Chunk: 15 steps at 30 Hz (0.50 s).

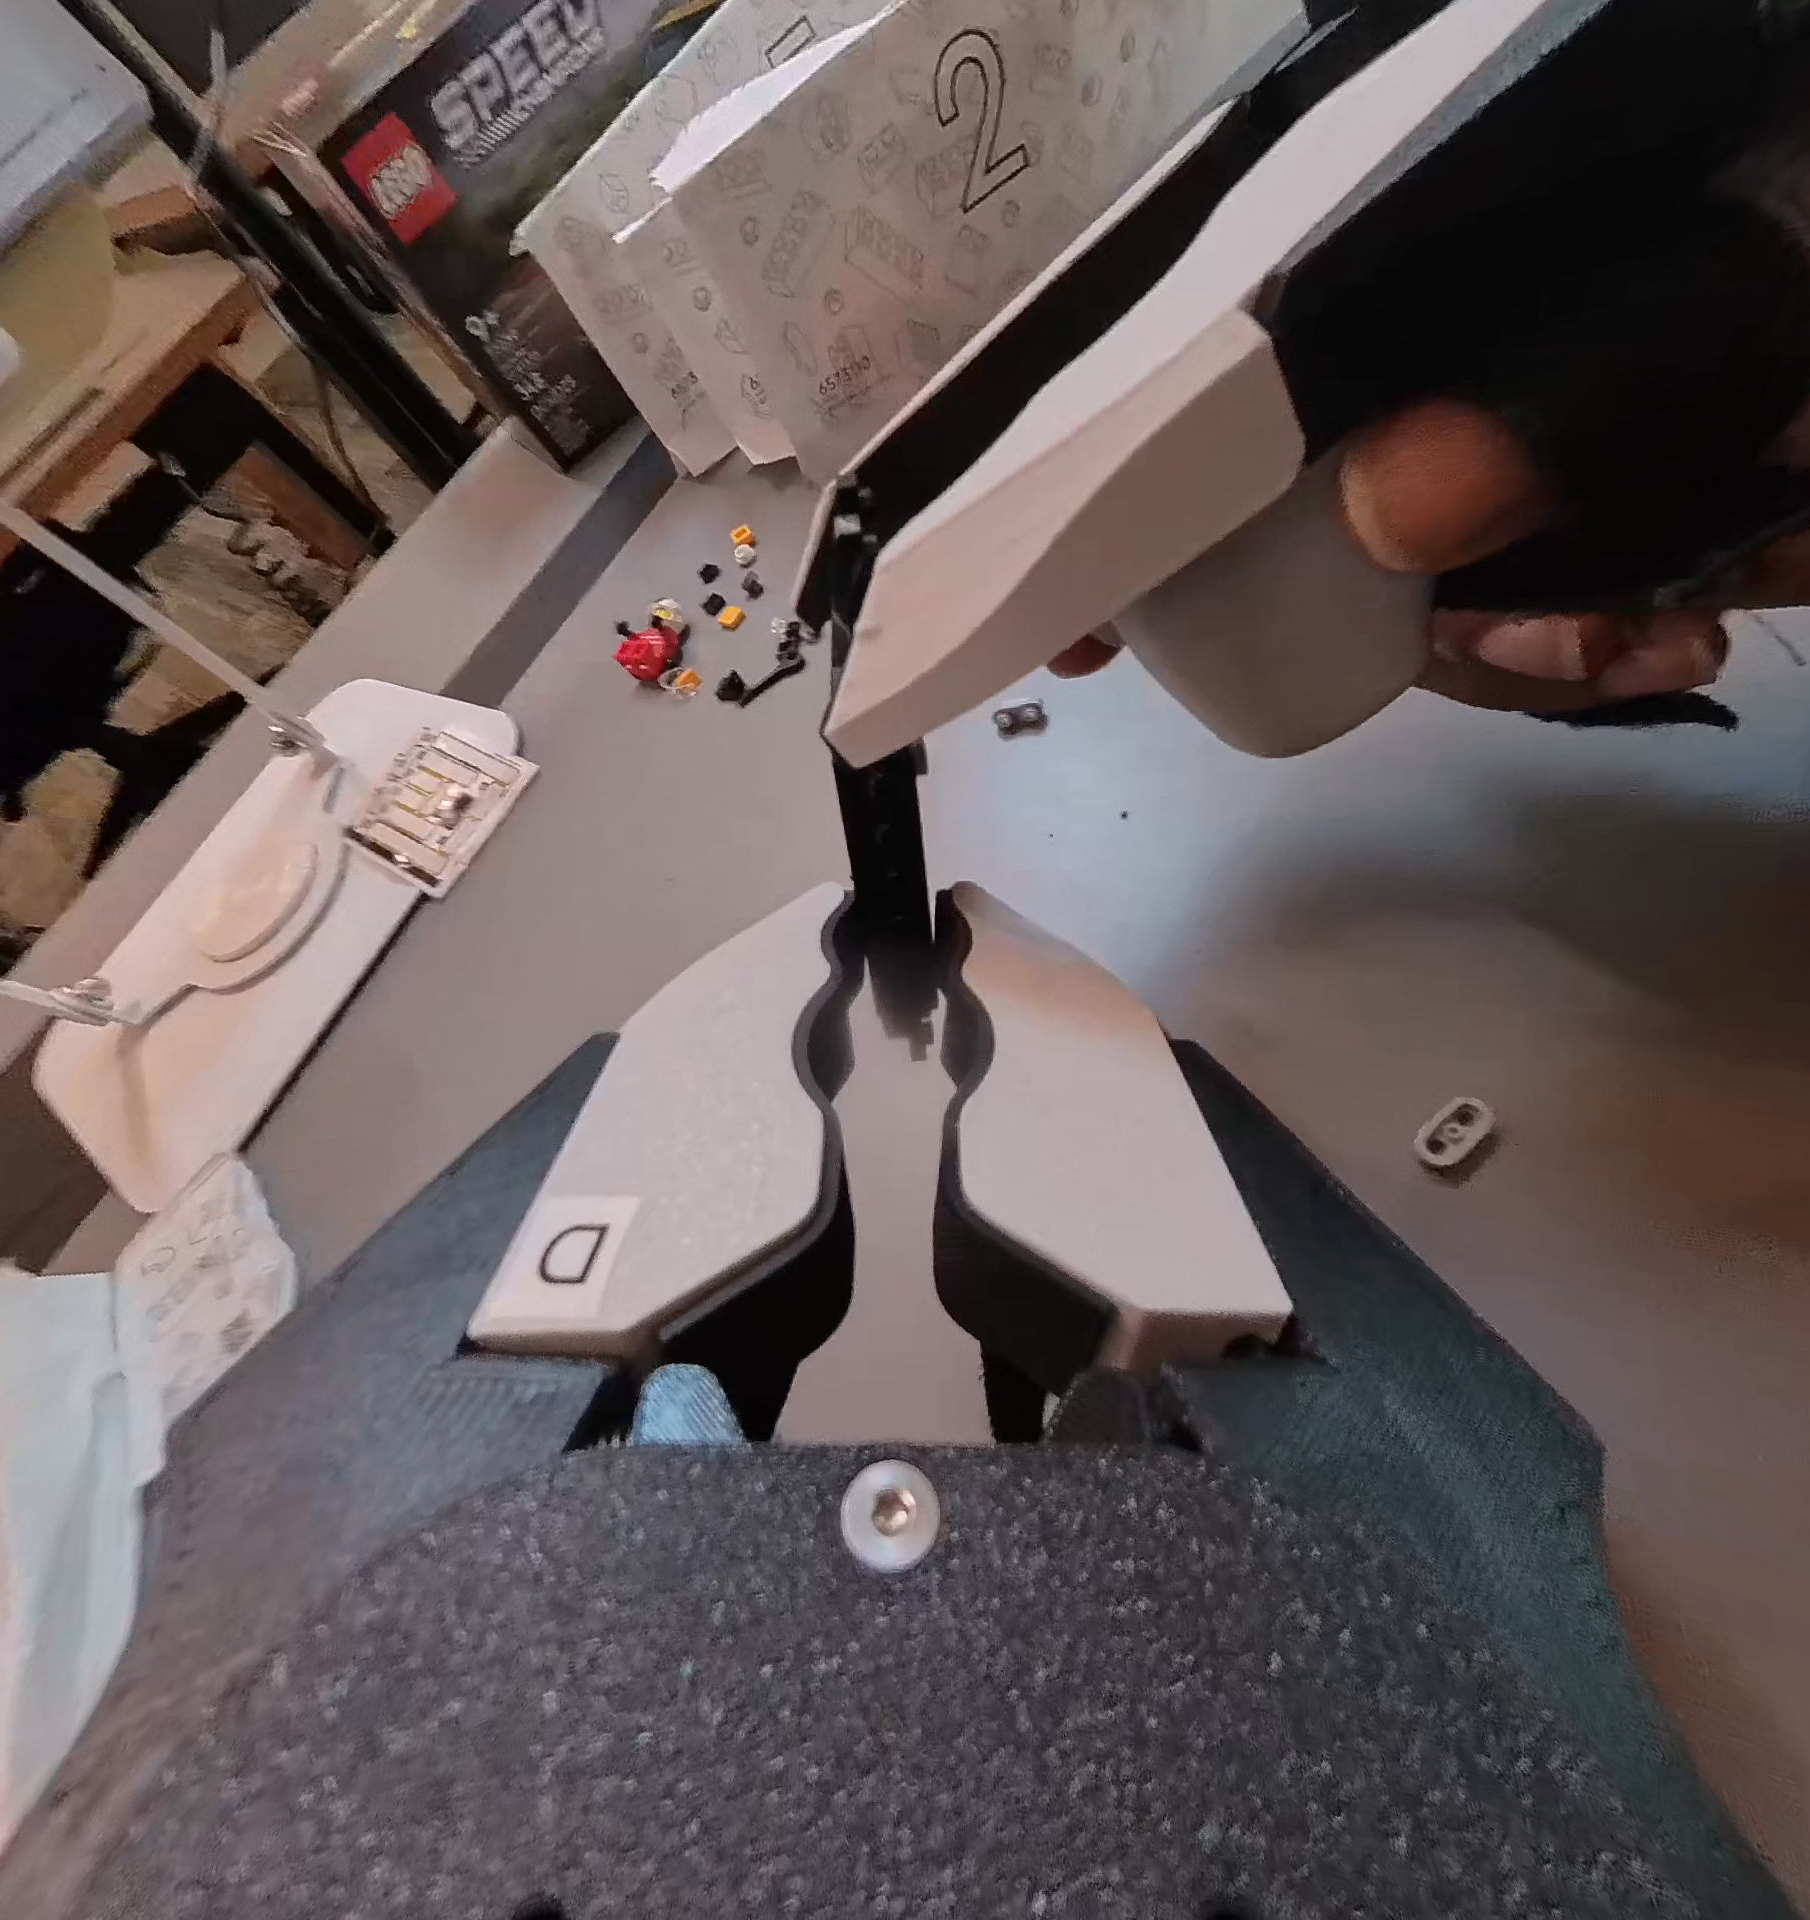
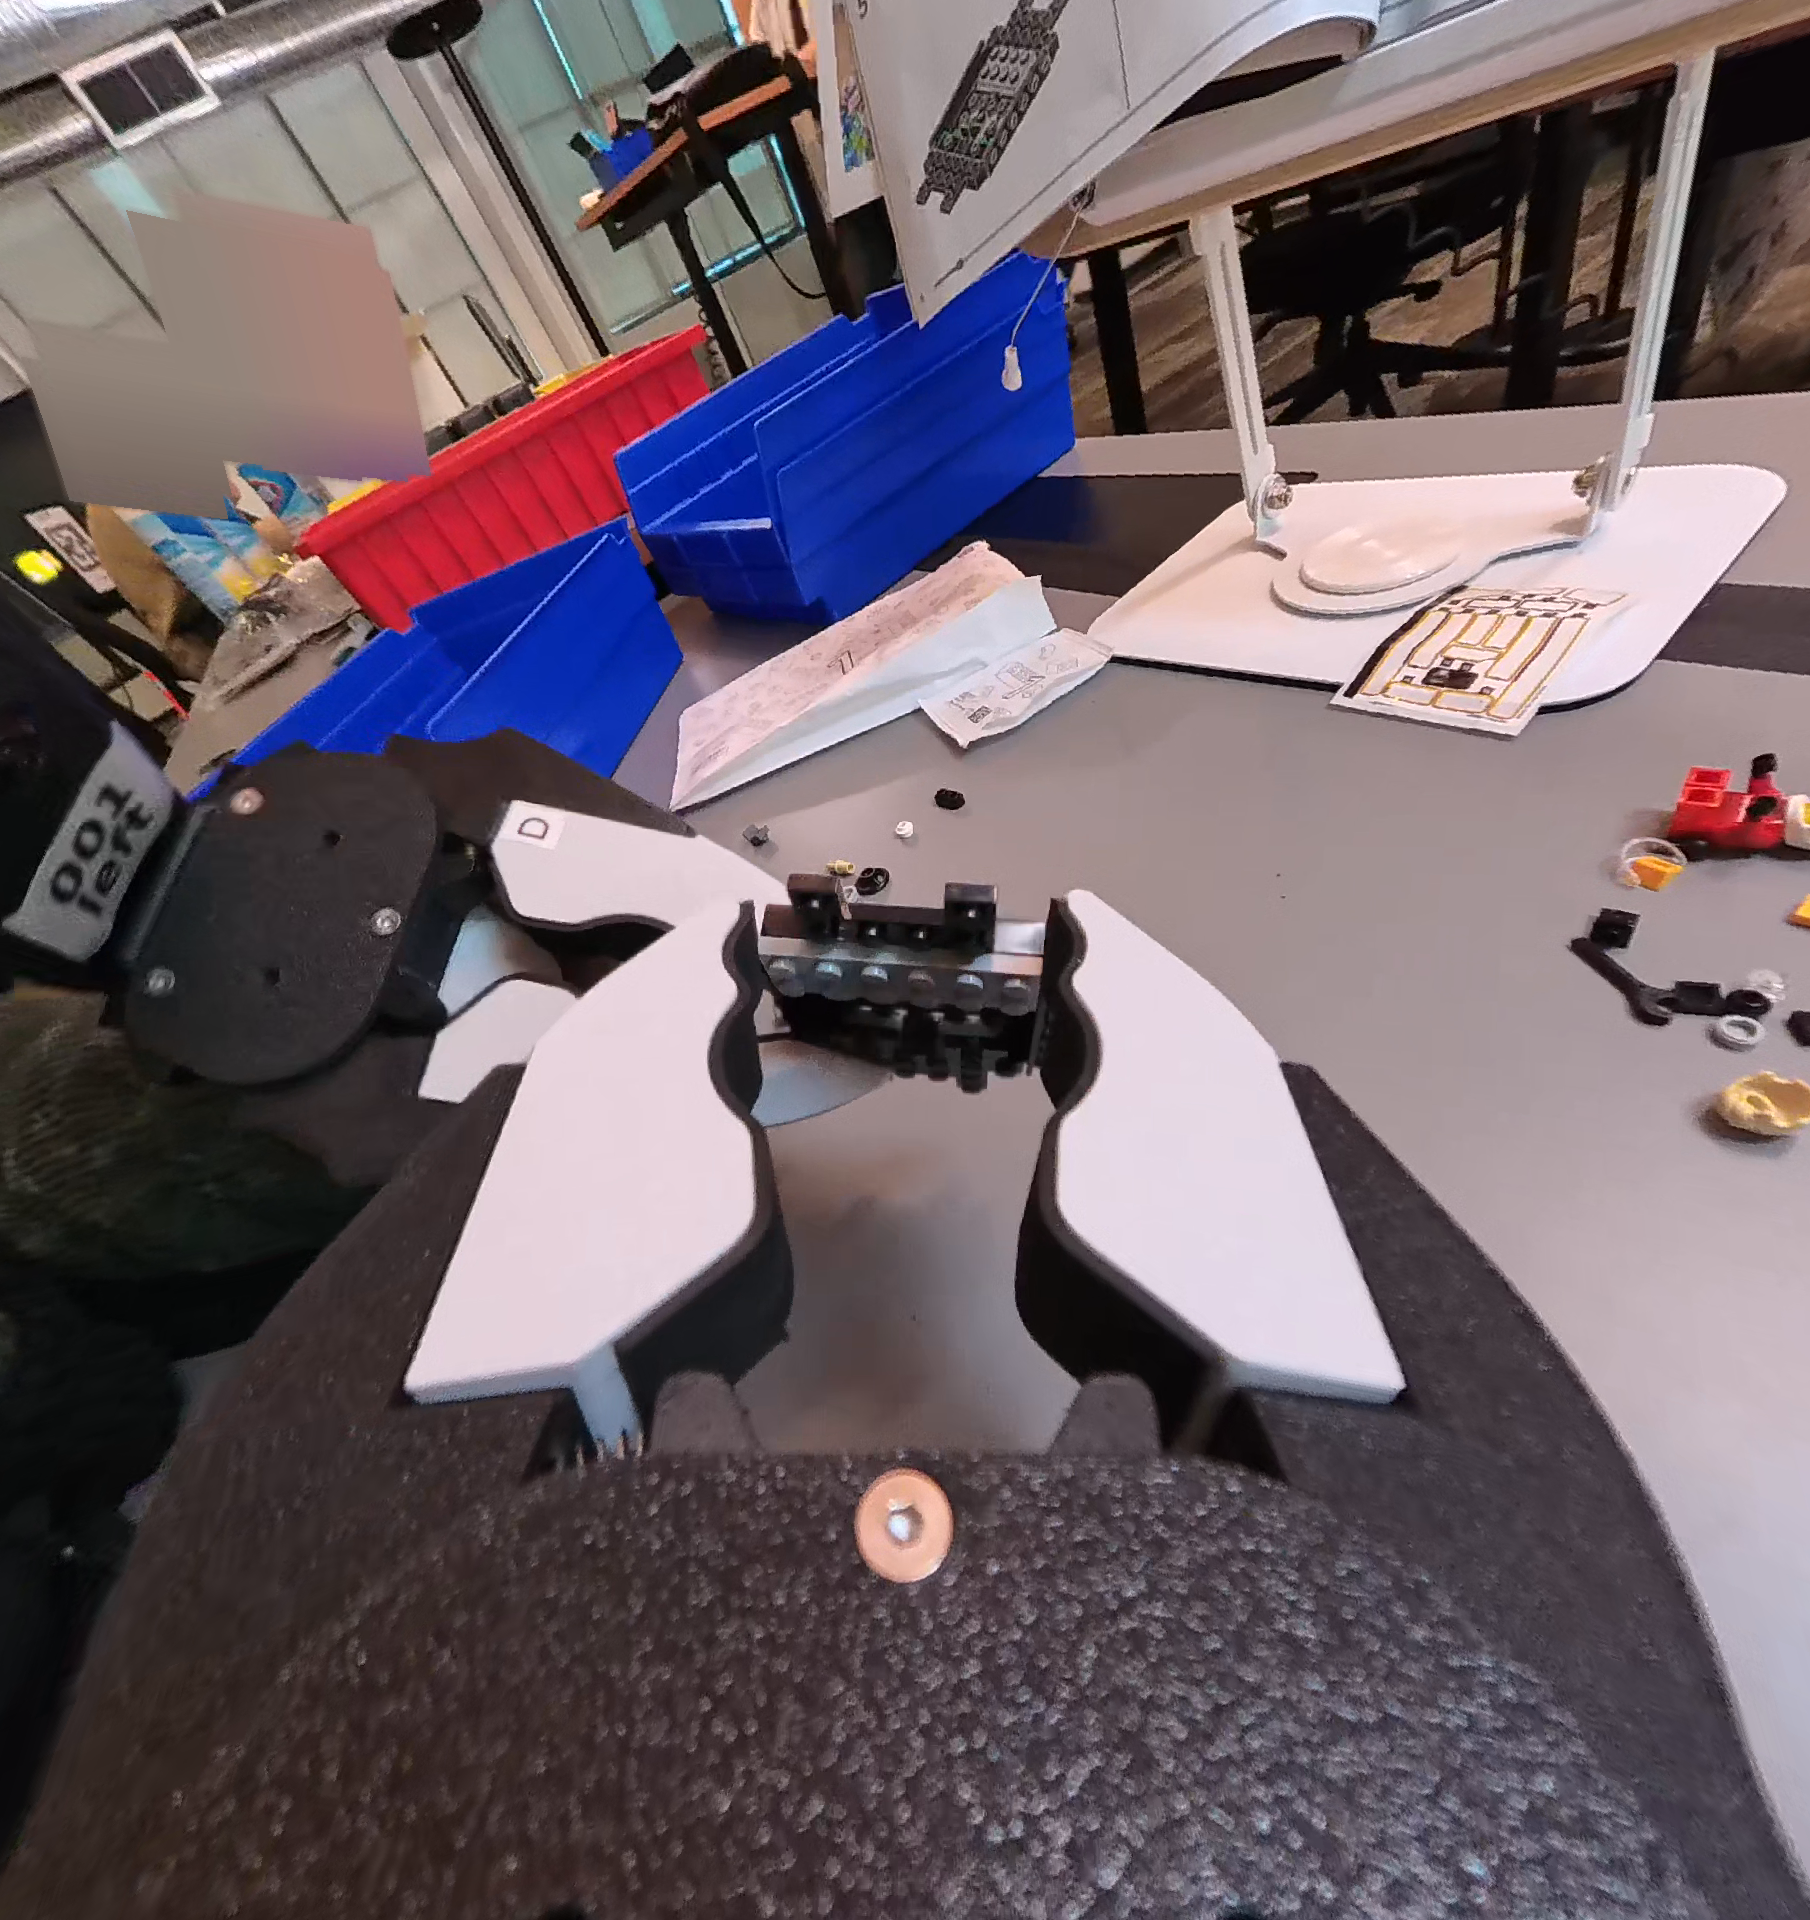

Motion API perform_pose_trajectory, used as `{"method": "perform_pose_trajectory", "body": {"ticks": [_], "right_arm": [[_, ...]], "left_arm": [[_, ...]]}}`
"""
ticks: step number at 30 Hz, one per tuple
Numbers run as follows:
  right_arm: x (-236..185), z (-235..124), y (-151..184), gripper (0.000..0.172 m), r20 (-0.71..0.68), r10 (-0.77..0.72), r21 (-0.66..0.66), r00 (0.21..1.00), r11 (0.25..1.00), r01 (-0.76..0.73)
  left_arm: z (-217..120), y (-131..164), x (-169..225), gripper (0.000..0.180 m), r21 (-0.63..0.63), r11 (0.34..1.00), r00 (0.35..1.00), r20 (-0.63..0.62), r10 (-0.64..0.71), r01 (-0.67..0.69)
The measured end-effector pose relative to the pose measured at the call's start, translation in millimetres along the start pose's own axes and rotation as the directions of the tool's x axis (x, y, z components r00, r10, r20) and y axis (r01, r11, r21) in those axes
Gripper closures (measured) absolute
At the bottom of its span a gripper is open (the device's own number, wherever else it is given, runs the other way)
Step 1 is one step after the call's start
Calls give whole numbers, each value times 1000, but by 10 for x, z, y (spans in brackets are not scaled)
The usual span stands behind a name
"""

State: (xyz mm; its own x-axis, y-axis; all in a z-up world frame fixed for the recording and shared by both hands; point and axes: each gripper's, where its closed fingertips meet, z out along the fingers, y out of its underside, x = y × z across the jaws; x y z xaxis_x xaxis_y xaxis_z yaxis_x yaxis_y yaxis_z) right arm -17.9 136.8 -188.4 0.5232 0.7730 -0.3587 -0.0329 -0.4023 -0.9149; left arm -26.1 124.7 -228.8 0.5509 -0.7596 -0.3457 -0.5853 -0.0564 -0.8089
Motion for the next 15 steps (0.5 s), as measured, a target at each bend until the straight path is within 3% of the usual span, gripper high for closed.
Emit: {"method": "perform_pose_trajectory", "body": {"ticks": [3, 7, 11, 15], "right_arm": [[6, 4, 51, 120, 31, -2, -34, 1000, 999, 3], [22, -6, 94, 119, 107, 145, -60, 984, 988, -139], [-41, -16, 75, 119, 232, 362, -76, 903, 932, -354], [-58, -44, 66, 120, 310, 494, -105, 812, 867, -487]], "left_arm": [[18, 32, 53, 166, 2, 998, 996, -75, -57, 57], [7, 18, 56, 162, 41, 999, 995, -94, -20, 24], [-16, -28, 77, 164, 81, 996, 996, -76, 54, -48], [-108, -141, 35, 168, 155, 988, 995, -97, 15, 1]]}}
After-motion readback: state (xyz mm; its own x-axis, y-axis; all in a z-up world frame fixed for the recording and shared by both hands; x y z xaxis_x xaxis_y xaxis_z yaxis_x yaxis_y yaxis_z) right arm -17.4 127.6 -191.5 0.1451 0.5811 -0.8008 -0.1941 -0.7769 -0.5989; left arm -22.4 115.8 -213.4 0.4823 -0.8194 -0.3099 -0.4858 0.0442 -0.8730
